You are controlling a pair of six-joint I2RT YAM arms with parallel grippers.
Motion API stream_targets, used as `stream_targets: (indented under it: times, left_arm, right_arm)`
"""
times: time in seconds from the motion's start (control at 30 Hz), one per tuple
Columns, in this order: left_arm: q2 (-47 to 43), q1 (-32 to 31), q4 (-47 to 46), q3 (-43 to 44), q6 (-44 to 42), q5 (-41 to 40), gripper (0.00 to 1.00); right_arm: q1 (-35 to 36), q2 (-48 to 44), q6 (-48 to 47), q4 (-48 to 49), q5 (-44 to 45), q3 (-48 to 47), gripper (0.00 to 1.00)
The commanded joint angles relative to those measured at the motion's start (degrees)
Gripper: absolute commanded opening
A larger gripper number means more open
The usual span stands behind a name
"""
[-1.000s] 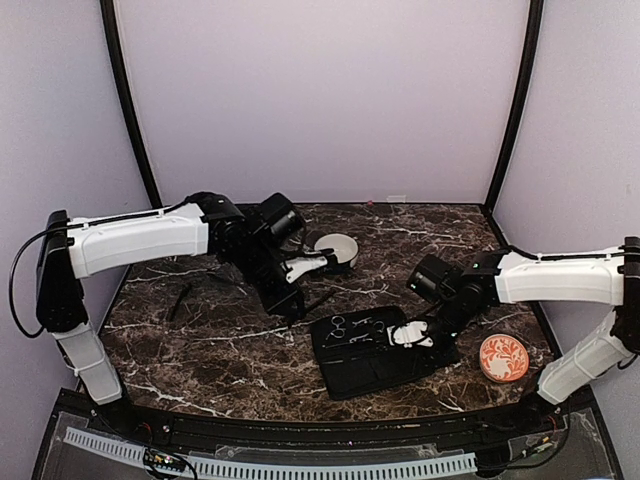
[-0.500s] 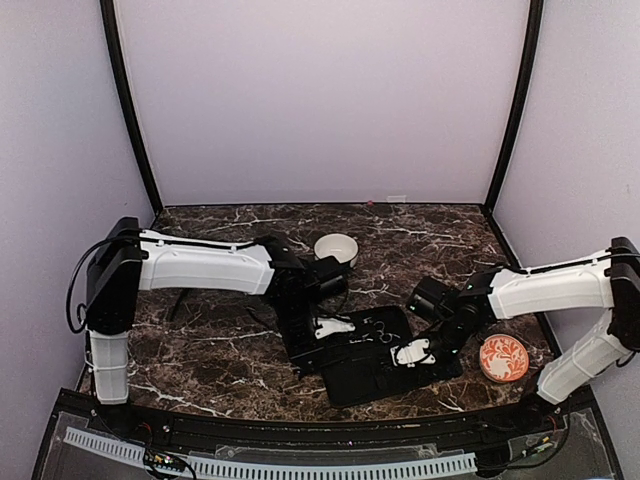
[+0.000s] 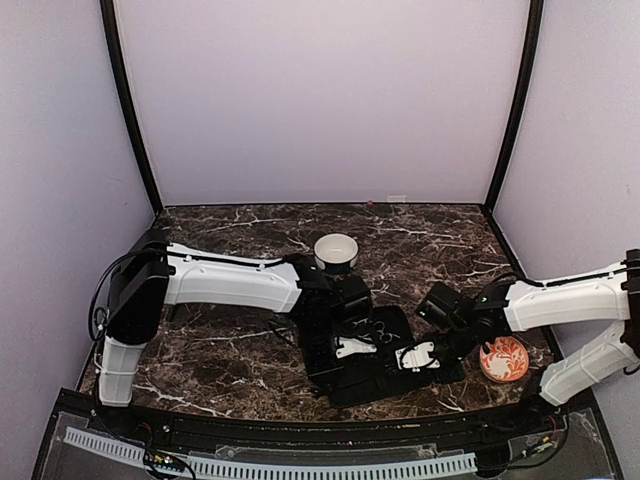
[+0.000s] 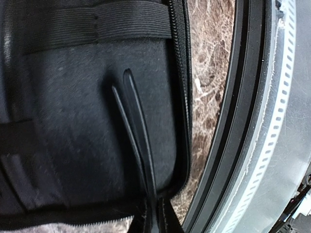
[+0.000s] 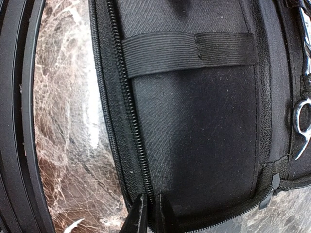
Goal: Sort the hair-cutting tools
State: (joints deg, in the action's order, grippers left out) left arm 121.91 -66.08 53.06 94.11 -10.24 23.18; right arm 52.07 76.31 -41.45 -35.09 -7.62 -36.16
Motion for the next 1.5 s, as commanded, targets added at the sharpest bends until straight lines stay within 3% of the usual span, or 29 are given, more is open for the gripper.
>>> stream_targets:
  times: [0.0, 0.27, 0.8, 1.47]
  left_arm:
    - [1.85, -1.36, 3.62, 3.31, 0.17, -0.07, 0.01]
    - [4.49, -2.65, 5.35, 6.30, 0.23, -5.28, 0.01]
    - [6.68, -3.52, 1.24, 9.35, -0.95, -0.81, 0.01]
    - [12.67, -2.58, -4.33, 17.38, 0.40, -1.02, 0.01]
  right_arm:
    - [0.25, 0.17, 0.35, 3.14, 3.61, 2.02, 0.06]
    - [0.27, -0.09, 0.21, 2.89, 2.28, 1.93, 0.07]
    - [0.22, -3.06, 0.40, 0.63, 1.98, 0.97, 0.10]
    - [0.22, -11.18, 1.73, -5.35, 4.40, -0.50, 0.17]
